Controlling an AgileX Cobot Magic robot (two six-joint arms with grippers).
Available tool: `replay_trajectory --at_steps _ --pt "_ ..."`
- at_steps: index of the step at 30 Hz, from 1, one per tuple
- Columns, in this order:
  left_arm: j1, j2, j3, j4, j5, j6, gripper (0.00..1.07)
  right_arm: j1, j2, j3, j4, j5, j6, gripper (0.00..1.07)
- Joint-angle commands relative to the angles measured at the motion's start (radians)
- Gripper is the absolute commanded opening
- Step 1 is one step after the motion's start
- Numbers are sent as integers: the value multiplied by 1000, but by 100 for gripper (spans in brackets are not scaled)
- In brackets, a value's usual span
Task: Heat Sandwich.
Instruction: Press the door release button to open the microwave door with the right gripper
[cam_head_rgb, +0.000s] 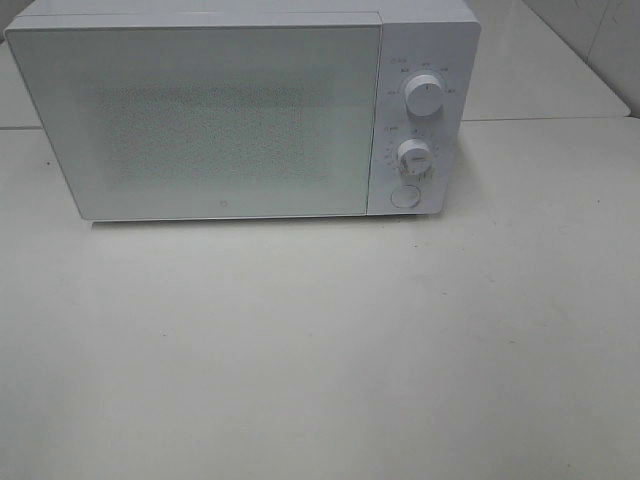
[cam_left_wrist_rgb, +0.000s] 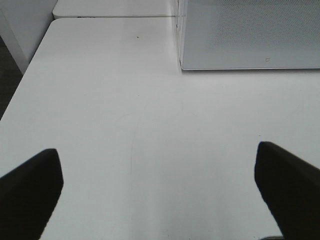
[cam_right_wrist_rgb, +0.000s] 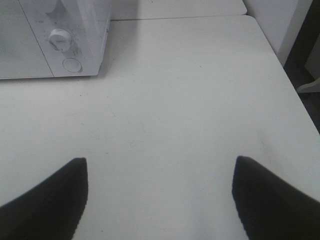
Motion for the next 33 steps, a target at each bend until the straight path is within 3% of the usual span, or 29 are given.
replay_trajectory --at_steps 1,18,33 --pt "3 -26 3 -2 -4 0 100 -7 58 -9 15 -76 -9 76" --pt "3 -26 3 -2 -4 0 100 -7 304 92 48 -520 -5 76" --pt "3 -26 3 -2 -4 0 100 -7 593 96 29 -896 -13 76"
